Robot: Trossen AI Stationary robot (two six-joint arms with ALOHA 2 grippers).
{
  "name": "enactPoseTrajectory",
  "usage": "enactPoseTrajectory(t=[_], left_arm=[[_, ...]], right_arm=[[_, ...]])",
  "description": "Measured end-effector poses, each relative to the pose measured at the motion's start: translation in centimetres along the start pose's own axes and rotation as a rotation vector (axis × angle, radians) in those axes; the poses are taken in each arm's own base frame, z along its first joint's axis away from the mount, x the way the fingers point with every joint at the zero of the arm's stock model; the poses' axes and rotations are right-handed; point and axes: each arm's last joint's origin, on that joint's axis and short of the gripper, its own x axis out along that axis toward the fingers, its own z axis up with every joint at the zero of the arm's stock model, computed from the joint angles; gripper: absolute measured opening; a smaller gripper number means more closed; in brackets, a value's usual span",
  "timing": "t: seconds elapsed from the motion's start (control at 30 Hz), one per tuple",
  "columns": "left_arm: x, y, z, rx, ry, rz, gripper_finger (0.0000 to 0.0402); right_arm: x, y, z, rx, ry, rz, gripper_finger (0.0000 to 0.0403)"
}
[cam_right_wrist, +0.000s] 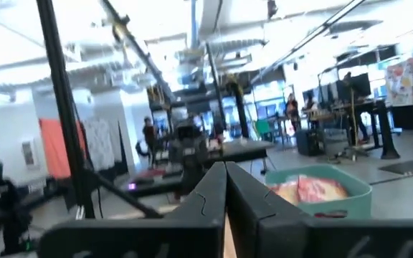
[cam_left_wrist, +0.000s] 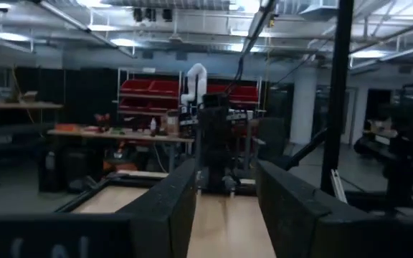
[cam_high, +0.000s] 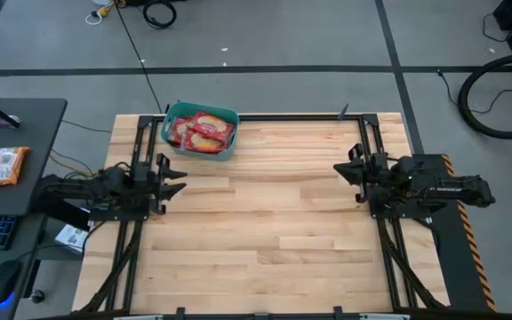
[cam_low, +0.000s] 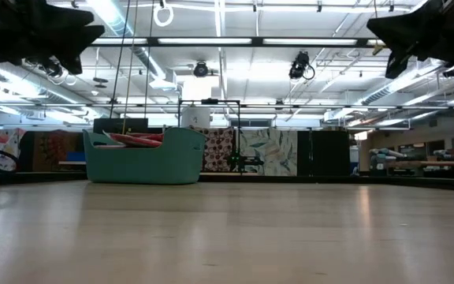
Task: Sort popcorn bags into baskets
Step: Return to Home Position
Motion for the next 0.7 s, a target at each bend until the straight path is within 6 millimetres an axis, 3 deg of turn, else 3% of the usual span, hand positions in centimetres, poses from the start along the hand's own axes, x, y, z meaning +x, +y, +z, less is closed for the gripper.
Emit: enactPoseTrajectory(t=[0.37, 0.7], left_arm=[[-0.39, -0.23, 0.24, -0.002, -0.023, -0.004, 0.0074], [-0.35, -0.23, 0.13, -0.042, -0.013, -0.003, 0.0066]], right_arm=[[-0.29, -0.16, -0.21, -0.031, 0.021, -0.047, 0.0023], [-0.29, -0.15, -0.17, -0.032, 0.018, -0.046, 0.0023]])
